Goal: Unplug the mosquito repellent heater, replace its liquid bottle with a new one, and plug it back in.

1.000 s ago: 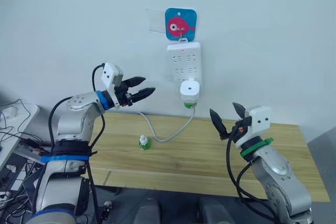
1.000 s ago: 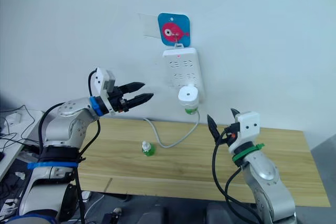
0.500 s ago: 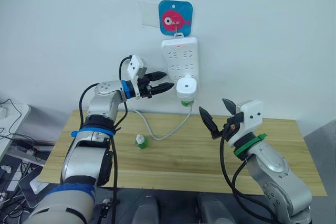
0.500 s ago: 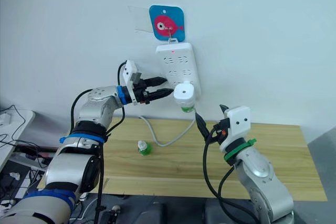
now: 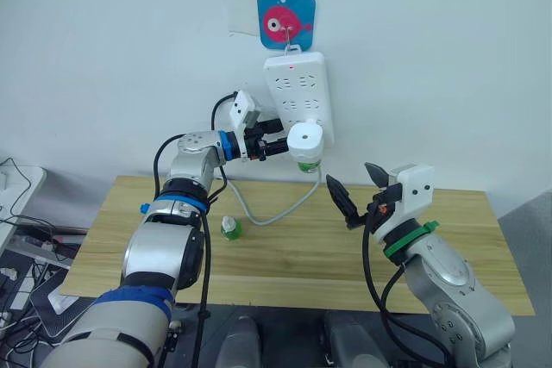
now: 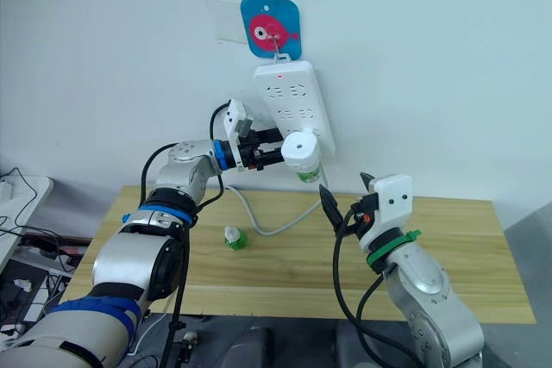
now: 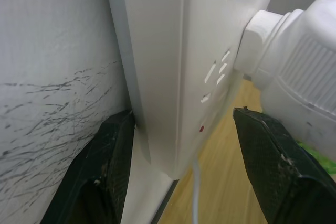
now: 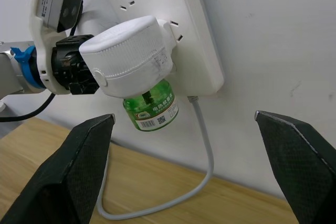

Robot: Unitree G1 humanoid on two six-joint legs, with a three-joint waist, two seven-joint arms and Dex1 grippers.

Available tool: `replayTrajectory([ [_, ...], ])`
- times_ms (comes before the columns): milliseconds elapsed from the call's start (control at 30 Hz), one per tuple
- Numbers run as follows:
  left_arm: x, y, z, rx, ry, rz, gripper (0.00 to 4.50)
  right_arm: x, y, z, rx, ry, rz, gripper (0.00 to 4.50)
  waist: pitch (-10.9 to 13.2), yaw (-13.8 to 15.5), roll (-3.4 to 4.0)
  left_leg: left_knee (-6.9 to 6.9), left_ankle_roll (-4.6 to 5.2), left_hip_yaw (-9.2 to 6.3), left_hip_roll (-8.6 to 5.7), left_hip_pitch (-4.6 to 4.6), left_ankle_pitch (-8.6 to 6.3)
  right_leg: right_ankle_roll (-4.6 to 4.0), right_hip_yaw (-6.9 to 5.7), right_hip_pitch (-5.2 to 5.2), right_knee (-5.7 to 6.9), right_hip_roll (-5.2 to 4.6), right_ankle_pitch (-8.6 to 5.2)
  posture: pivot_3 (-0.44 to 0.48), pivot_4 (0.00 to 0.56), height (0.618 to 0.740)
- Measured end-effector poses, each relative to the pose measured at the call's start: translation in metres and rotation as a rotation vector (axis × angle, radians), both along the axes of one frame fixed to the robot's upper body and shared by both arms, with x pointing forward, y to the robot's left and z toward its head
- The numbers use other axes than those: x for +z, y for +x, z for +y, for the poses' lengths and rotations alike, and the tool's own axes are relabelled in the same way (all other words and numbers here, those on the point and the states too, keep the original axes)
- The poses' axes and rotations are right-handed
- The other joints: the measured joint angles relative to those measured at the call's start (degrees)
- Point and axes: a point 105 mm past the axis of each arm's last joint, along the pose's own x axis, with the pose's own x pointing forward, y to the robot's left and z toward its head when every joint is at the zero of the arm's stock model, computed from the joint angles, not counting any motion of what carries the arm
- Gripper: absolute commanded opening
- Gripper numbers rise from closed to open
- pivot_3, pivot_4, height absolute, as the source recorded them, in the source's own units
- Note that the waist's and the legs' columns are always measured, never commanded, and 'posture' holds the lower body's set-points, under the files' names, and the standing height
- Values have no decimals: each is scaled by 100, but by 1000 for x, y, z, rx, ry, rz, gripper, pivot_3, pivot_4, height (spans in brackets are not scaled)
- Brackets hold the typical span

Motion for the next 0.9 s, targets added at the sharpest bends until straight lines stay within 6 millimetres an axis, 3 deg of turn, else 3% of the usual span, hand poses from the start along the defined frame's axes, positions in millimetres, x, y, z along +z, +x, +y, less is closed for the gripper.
replayTrajectory([
  [367,15,-12,-6,-130,-47,70,3079,1,0,0,6,15,3,4500,9,-23,2,1,-34,-56,-1,-62,20,-6,-50,-42,6,-1,-4,-105,210,740],
  [700,27,-19,-5,-184,-71,123,3079,2,-1,0,12,32,3,4500,11,-72,4,1,-48,-70,-1,-62,30,-7,-61,-43,21,-1,-4,-122,209,740],
  [900,29,-22,2,-163,-69,111,1811,7,-2,3,17,51,-3,4500,15,-91,11,1,-58,-73,0,-62,35,-7,-62,-43,24,-1,-4,-120,211,740],
])
